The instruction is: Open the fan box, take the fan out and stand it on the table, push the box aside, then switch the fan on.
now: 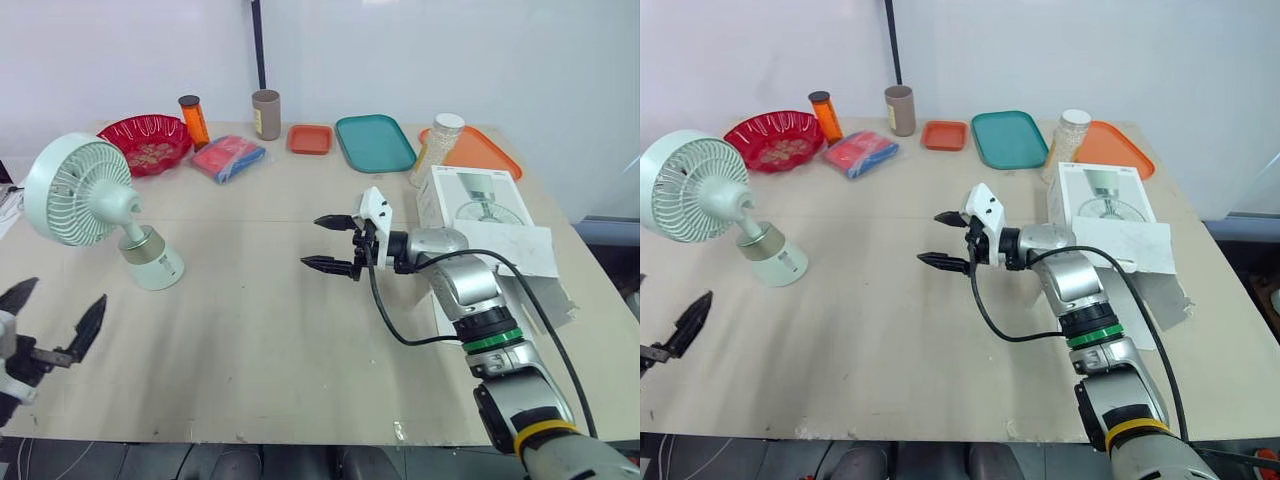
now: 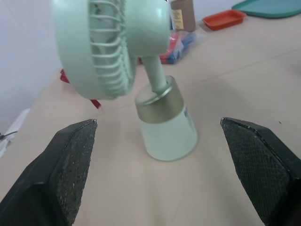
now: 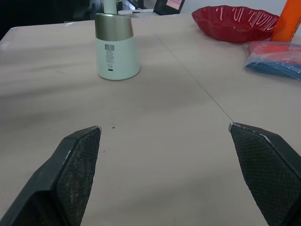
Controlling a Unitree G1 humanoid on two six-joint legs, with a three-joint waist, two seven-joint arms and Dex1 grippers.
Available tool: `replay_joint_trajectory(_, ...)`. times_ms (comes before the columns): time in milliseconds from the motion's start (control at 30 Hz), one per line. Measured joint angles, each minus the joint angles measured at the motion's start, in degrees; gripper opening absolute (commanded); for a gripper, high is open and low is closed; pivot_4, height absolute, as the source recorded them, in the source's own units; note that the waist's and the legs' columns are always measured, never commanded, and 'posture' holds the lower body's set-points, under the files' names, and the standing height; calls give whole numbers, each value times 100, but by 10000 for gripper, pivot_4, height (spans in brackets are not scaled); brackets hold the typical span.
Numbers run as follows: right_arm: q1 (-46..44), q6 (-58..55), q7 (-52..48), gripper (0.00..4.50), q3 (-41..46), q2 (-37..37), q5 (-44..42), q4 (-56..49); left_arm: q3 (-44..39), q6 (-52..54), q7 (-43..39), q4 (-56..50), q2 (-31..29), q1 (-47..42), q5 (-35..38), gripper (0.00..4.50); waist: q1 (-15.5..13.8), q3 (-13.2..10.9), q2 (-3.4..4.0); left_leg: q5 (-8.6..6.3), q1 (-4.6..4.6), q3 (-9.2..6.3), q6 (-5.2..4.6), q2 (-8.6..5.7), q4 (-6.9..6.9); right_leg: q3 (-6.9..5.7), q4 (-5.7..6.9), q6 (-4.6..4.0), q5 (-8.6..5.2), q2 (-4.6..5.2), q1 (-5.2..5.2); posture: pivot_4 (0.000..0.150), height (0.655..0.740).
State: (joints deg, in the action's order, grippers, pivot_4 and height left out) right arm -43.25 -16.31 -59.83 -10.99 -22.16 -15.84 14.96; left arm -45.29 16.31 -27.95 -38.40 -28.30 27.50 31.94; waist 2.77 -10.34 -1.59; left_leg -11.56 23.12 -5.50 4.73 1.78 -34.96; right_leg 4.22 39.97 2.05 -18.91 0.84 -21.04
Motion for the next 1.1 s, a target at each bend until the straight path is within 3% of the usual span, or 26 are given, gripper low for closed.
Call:
replay_joint_trajectory(400,204,3,178,44574,44,-1,31,-196,-66,-91,-15,1116,-879,-983,-456,45000,3,1,-2,0,1,2,2,2,3,0,0,-1,1,1,-3,1500,7400)
replay_joint_trajectory(1100,616,-153,538,44574,43,-153,47,-629,766,-379,-415,2243,-1313,-2316,-957,45000,3,0,-3,1,6,3,4,2,5,-1,2,-2,2,2,-11,1500,7400)
